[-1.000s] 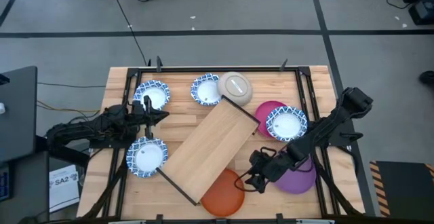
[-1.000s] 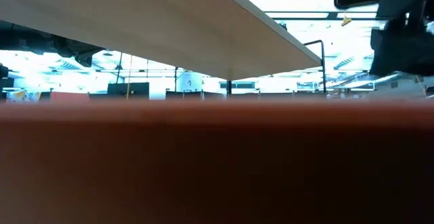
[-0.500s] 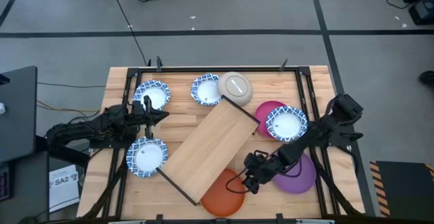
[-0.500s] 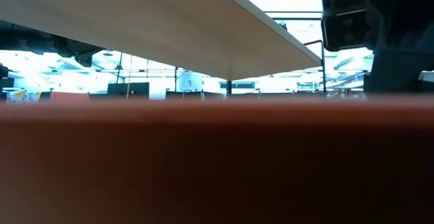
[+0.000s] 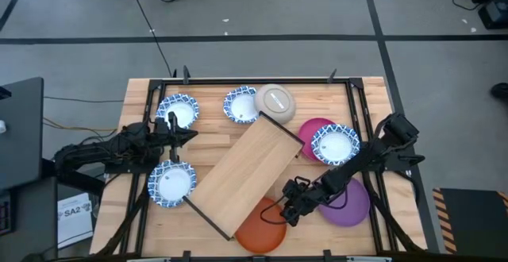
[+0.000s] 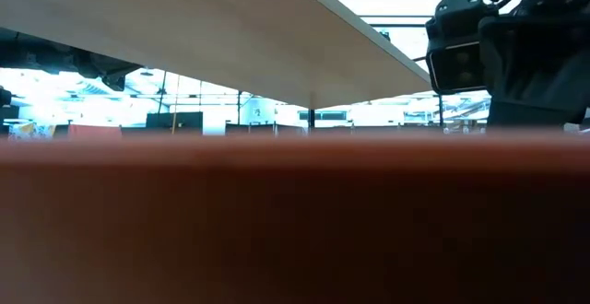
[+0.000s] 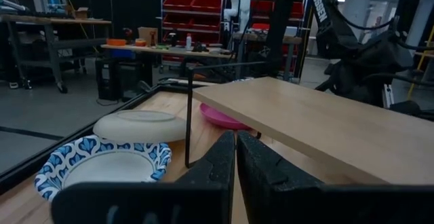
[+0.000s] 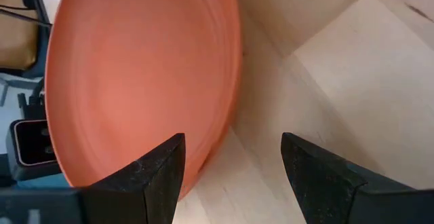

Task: Place and stack plates onto a shelf
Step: Put the orange plate on the shelf

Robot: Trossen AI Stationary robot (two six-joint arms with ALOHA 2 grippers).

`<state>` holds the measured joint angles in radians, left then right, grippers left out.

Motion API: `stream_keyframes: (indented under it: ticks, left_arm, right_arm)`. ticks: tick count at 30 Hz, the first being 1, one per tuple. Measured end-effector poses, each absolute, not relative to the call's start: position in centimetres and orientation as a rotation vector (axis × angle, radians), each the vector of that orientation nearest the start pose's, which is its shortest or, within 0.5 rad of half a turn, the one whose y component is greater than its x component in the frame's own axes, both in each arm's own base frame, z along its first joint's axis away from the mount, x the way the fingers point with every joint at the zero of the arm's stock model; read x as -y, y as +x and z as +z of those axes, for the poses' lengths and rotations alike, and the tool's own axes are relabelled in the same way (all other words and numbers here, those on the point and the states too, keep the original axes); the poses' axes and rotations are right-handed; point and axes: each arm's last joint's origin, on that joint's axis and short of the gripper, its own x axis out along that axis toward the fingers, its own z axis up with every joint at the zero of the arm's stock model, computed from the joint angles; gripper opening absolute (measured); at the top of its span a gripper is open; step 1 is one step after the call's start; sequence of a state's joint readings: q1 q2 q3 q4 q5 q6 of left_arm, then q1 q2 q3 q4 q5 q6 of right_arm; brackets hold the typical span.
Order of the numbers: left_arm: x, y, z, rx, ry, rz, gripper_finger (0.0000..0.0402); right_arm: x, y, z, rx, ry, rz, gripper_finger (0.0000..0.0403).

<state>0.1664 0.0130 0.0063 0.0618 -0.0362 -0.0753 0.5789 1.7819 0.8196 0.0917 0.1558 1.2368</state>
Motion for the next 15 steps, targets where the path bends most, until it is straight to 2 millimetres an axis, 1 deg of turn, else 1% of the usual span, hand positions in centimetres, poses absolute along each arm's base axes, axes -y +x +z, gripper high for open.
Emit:
stream_keyframes:
  ticks: [4, 8, 15]
  left_arm:
    - [-1.72, 9.64, 16.99, 0.055, -0.072, 0.2, 0.0023]
    - [-1.72, 9.65, 16.93, 0.049, -0.073, 0.201, 0.0023]
    - [-1.73, 9.65, 16.93, 0.049, -0.073, 0.201, 0.0023]
  right_arm:
    - [-17.54, 27.67, 12.13, -0.914, 0.84, -0.152, 0.0247]
    - [-17.53, 27.67, 12.14, -0.911, 0.841, -0.154, 0.0236]
    - [-17.53, 27.67, 12.14, -0.91, 0.84, -0.155, 0.0192]
